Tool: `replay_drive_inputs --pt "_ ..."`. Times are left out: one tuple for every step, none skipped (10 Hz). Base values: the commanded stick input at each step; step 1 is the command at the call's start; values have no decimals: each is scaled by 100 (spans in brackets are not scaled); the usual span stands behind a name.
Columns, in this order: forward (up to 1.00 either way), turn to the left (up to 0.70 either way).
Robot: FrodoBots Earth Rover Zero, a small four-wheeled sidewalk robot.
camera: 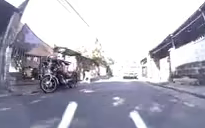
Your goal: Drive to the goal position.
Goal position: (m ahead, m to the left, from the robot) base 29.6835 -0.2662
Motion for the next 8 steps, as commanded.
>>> replay_drive_inputs --pt "100 -32" --pt "100 -19" --pt "100 -17" --pt "100 -25" --pt "100 -26" --pt "100 -12" --pt "100 8" --pt "100 2"
